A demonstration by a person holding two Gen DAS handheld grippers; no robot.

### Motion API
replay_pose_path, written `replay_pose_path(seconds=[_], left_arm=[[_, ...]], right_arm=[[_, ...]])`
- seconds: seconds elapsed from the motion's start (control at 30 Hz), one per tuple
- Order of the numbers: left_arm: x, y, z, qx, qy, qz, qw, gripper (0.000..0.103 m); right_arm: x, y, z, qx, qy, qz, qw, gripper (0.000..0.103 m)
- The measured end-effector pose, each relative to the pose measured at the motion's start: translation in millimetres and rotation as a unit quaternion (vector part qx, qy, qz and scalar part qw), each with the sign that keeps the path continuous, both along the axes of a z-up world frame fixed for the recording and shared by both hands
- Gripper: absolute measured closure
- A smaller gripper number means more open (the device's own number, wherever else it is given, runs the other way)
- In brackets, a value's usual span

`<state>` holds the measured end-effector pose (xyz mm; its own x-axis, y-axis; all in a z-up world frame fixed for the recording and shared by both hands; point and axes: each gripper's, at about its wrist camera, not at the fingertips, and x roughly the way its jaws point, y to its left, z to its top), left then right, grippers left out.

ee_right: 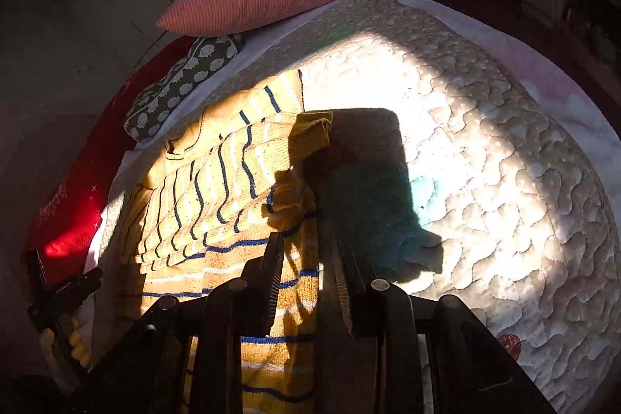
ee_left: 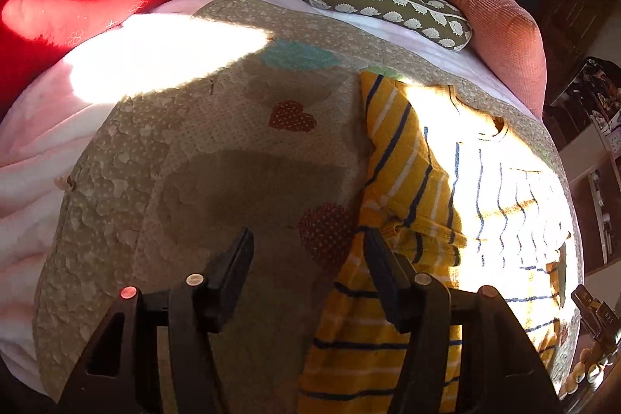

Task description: Fold small clothes

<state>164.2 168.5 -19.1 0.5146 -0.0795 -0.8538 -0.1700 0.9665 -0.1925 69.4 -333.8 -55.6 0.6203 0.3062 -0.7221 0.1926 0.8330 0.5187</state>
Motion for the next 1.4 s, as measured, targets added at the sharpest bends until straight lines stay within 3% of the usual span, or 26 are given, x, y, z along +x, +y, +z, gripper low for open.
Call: replay_pose_path(seconds=[0.13,0.33,0.47,0.67,0.73,0.9,1.03,1.17,1.33,1.4], left_arm=[[-54.7,13.3,5.8,-0.017,-0.01,0.003,0.9998,0.044],[-121.8,16.5,-18.0,-0.047,0.015,0.005,0.9988,0.044],[-158.3,-0.5,-24.2,-0.017,0.012,-0.005,0.9998,0.044],[-203.5,-28.8,-25.0,0.06,-0.007,-0.011,0.9981,0.044],[-212.7,-38.8,-27.9,0.082,-0.005,-0.022,0.9964,0.044],[-219.8,-59.1,-46.8,0.089,0.024,-0.051,0.9944,0.044],[-223.5,-72.3,-50.7,0.12,0.02,-0.06,0.9908,0.044],[-223.3,-70.7,-53.6,0.114,0.023,-0.057,0.9916,0.041],[-222.5,-69.2,-55.3,0.11,0.023,-0.053,0.9922,0.038],[-222.9,-70.2,-55.2,0.111,0.023,-0.053,0.9921,0.038]], right_arm=[[-61.2,7.4,-4.1,0.039,-0.001,0.011,0.999,0.073],[-130.7,42.9,-22.2,0.064,0.01,0.045,0.997,0.066],[-159.8,58.5,-31.8,0.088,0.008,0.053,0.995,0.066],[-185.6,74.4,-35.5,0.099,-0.002,0.057,0.993,0.063],[-189.8,80.8,-37.3,0.094,-0.002,0.064,0.993,0.061],[-195.6,99.3,-39.0,0.078,-0.006,0.083,0.993,0.054],[-192.3,104.5,-38.7,0.066,-0.009,0.09,0.994,0.046],[-193.7,103.7,-41.5,0.071,-0.016,0.086,0.994,0.042],[-195.1,106.1,-42.0,0.085,-0.031,0.083,0.992,0.027],[-194.1,107.6,-41.7,0.083,-0.031,0.084,0.993,0.027]])
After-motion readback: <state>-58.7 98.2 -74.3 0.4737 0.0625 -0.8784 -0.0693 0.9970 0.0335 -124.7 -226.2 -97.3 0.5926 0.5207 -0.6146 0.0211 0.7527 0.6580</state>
